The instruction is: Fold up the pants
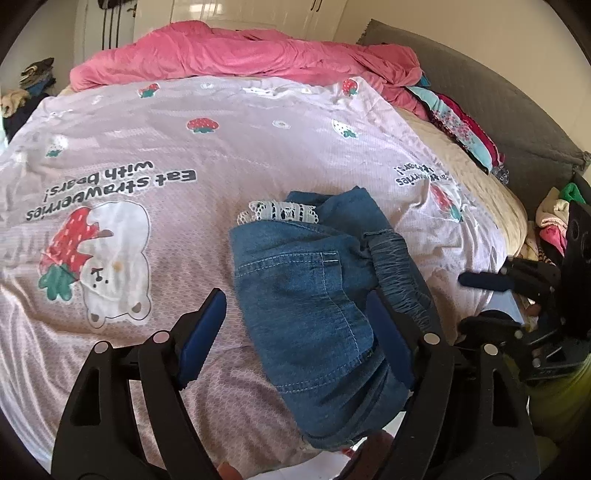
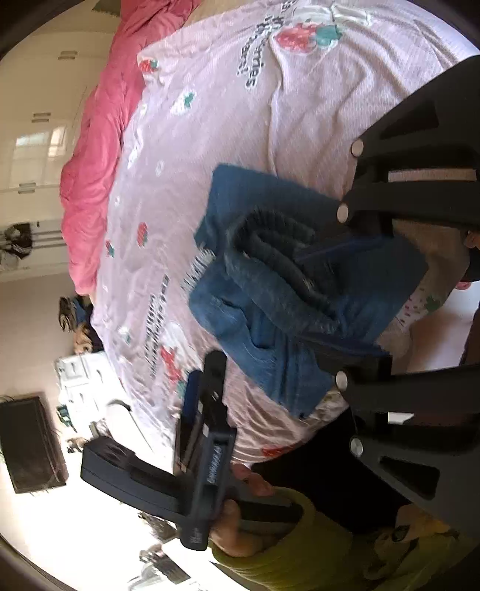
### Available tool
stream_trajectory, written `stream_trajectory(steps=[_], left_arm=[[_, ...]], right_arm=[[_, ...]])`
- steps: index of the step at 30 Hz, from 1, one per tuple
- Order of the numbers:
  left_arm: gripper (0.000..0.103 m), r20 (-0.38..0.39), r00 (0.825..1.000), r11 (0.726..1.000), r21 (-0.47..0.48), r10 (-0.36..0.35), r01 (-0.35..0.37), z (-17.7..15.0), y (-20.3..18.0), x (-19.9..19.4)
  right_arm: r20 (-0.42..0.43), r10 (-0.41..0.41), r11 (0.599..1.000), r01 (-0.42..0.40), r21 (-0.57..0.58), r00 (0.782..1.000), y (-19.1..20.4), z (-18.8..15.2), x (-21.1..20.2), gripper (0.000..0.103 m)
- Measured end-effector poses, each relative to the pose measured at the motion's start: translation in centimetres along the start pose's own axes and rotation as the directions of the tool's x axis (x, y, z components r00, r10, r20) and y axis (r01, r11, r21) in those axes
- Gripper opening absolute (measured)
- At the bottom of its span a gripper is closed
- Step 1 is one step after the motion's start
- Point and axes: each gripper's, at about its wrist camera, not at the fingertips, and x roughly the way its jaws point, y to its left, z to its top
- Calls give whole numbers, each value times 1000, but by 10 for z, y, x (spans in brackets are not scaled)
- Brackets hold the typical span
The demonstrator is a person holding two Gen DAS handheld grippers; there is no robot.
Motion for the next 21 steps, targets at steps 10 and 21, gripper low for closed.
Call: stream_trajectory(steps=[10, 21], left_arm=[[81, 21, 999, 1000, 9, 28, -28, 0, -6, -6], [90, -5, 998, 998, 0, 59, -59, -5, -3, 7]], right_arm=[[49, -72, 995, 69, 71, 996, -18, 4, -12, 56], [5, -174, 975, 171, 140, 985, -38, -2, -2, 66]])
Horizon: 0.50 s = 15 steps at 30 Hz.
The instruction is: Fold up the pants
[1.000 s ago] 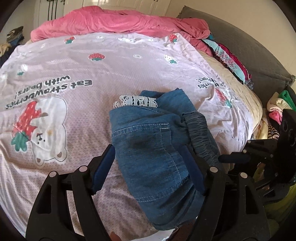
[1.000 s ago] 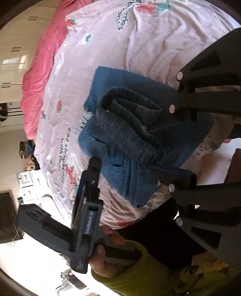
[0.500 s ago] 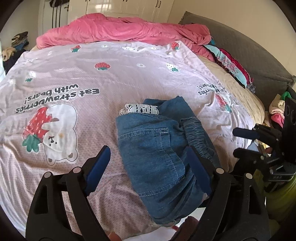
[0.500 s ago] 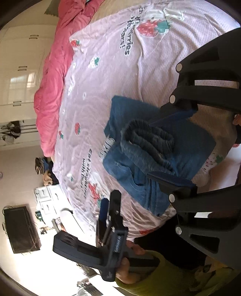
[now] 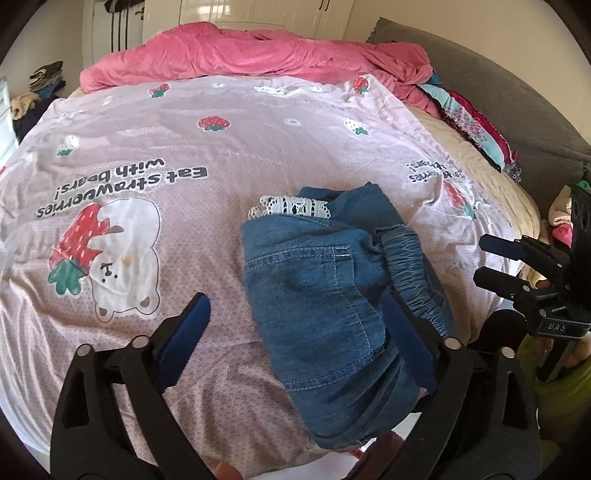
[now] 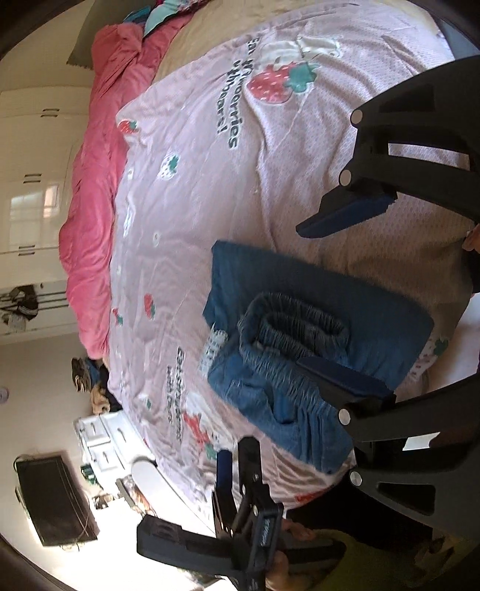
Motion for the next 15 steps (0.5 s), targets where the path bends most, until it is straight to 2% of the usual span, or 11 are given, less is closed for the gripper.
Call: stream_trajectory(steps=[3, 5, 6, 15], left_arm=[[90, -9, 1000, 1000, -1, 5, -5, -2, 0, 5], [91, -18, 1000, 1000, -2, 7, -7, -3, -1, 8], [91, -20, 1000, 1000, -3, 8, -8, -4, -1, 10], [92, -50, 999, 1000, -23, 7, -8, -10, 2, 24]], right_arm=[[-13, -12, 1000, 13, 17, 1000, -4, -1, 4, 66], [-22, -17, 1000, 18, 24, 1000, -5, -2, 7, 77], [-19, -22, 999, 22, 28, 1000, -6, -3, 7, 79], [-58, -13, 998, 16, 56, 998, -10, -5, 21, 79]])
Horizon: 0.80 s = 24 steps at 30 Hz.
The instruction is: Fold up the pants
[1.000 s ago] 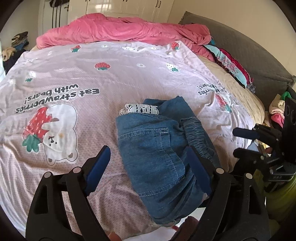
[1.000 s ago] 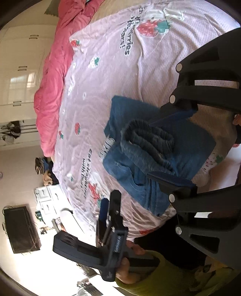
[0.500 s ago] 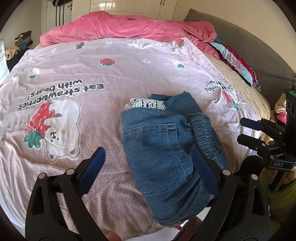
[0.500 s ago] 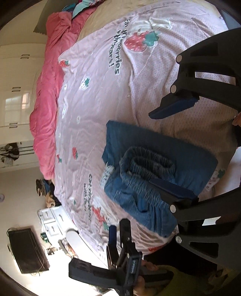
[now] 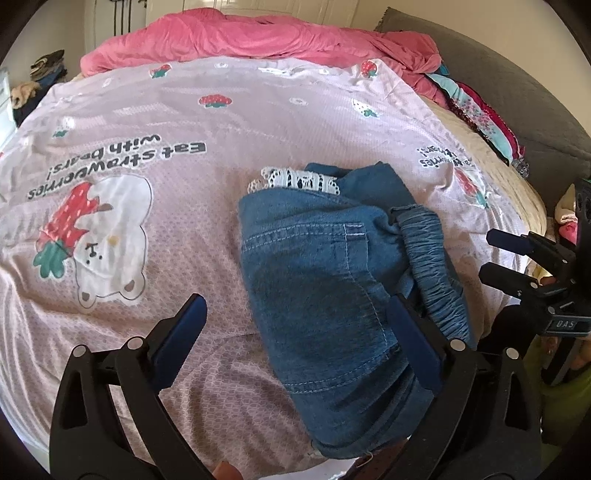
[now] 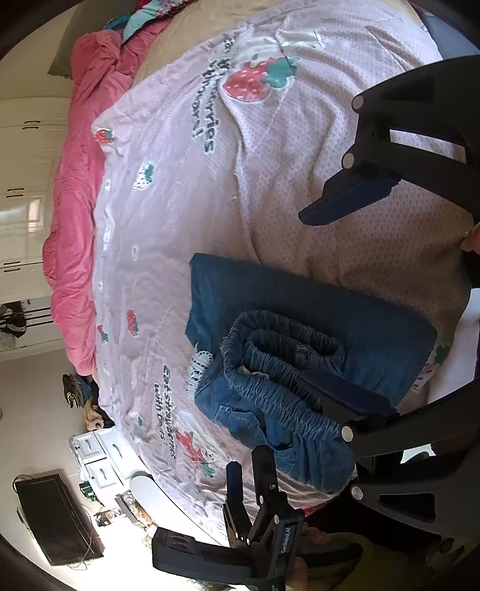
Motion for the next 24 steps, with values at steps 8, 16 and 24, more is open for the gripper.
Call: stream_trajectory(steps=[8, 16, 24], left_arm=[[92, -19, 999, 998, -48, -36, 35, -5, 7, 14], [72, -36, 993, 991, -76, -116, 113, -10, 3, 25], [74, -42, 990, 987, -91, -137, 133, -12, 2, 31]], right_arm=[[-53, -16, 1000, 16, 15, 998, -3, 4, 20, 79], [-112, 125, 986, -111, 123, 986, -11, 6, 47, 75], [-110, 179, 979, -167, 114, 978, -6, 5, 51, 55]])
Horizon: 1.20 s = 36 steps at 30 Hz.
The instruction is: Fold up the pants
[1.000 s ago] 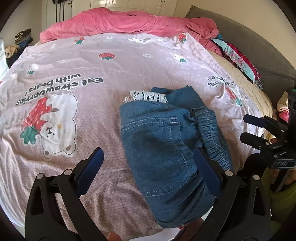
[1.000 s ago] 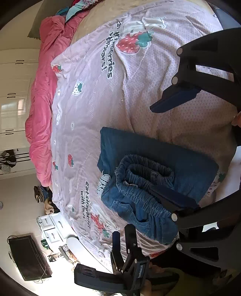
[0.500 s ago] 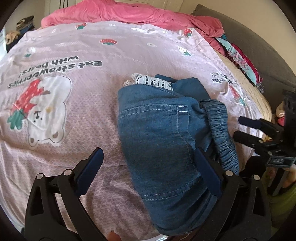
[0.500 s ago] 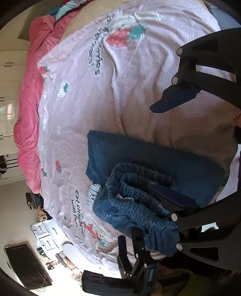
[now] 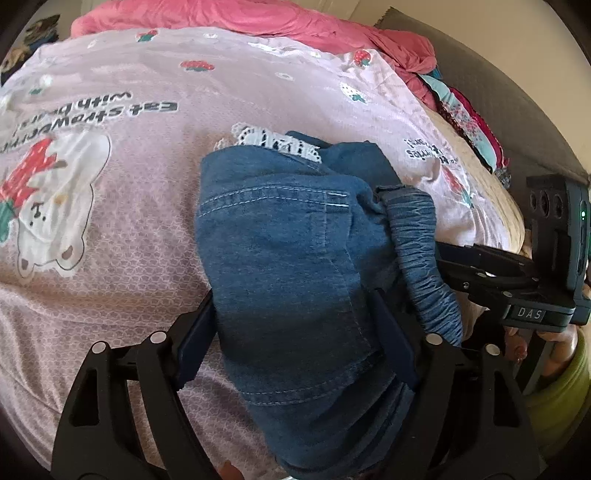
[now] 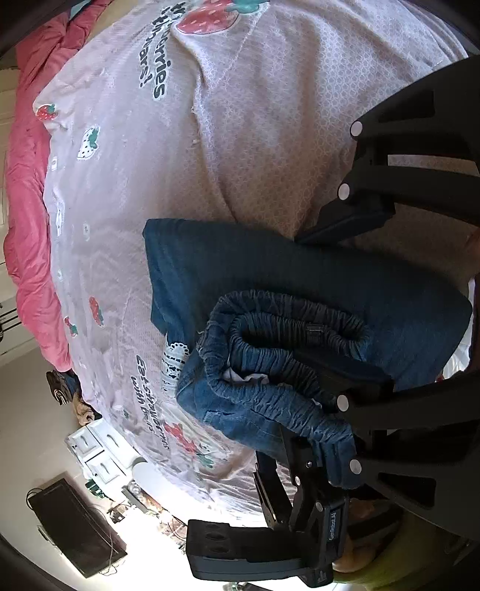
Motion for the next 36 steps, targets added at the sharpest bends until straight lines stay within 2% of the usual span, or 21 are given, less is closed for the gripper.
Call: stream_trajectory(steps=[3, 6, 8, 10, 15, 21, 26, 31, 36], left_arm=[[77, 3, 1000, 1000, -2, 4, -4, 0, -1, 0], [78, 8, 1000, 1000, -10, 7, -7, 0, -3, 2], [78, 24, 1000, 1000, -11, -3, 3, 1, -4, 0], [74, 42, 999, 1000, -4, -1, 1, 1, -7, -4], [73, 42, 999, 1000, -3, -1, 1, 1, -7, -3], [75, 30, 1000, 1000, -16, -8, 9, 2, -5, 6], [76, 39, 999, 1000, -23, -6, 7, 3, -6, 8], [62, 61, 998, 1000, -6, -8, 8, 4, -12, -1], [60, 87, 995, 999, -4, -41, 41, 8, -18, -15]], right_arm=[[-5, 26, 999, -26, 34, 1000, -6, 2, 2, 56], [-5, 17, 1000, -17, 20, 1000, -5, 6, 4, 56], [-1, 2, 1000, -2, -10, 1000, -1, 8, 5, 54], [12, -2, 999, 3, -39, 1000, 2, 7, 3, 44], [40, 6, 996, -3, -90, 999, 10, 8, 0, 43], [-12, 71, 997, -71, -27, 997, -6, 12, 14, 45], [-8, 107, 994, -107, 4, 994, -12, 13, 18, 43], [29, 110, 993, -109, -40, 994, -5, 8, 8, 30], [76, 144, 988, -139, -64, 987, 3, 8, -7, 29]])
